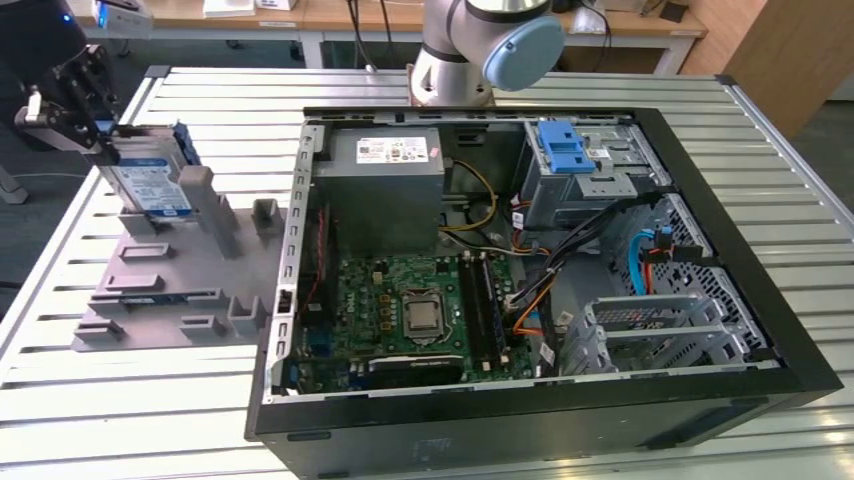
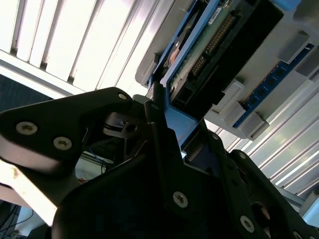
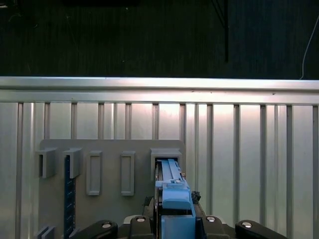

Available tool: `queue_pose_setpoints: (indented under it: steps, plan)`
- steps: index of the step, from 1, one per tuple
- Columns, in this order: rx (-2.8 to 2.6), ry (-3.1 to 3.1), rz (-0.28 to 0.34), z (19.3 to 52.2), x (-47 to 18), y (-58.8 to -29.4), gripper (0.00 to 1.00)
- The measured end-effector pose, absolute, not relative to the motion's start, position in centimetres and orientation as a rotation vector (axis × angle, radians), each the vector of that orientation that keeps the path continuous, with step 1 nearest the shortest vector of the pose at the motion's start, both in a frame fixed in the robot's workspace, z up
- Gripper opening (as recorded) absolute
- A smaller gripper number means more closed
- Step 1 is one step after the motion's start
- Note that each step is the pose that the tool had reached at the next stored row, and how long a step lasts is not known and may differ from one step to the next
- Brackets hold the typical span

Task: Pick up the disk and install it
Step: 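Pick up the disk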

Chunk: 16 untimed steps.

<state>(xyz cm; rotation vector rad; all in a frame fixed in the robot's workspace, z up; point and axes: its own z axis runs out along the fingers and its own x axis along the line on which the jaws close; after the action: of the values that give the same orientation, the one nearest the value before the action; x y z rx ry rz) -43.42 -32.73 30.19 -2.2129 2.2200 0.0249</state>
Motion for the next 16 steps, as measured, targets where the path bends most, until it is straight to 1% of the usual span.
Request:
queue_pose_setpoints:
  steps: [16]
  plan:
    - [-2.213,2.22,0.025,30.58,-43.42,-32.73,0.36]
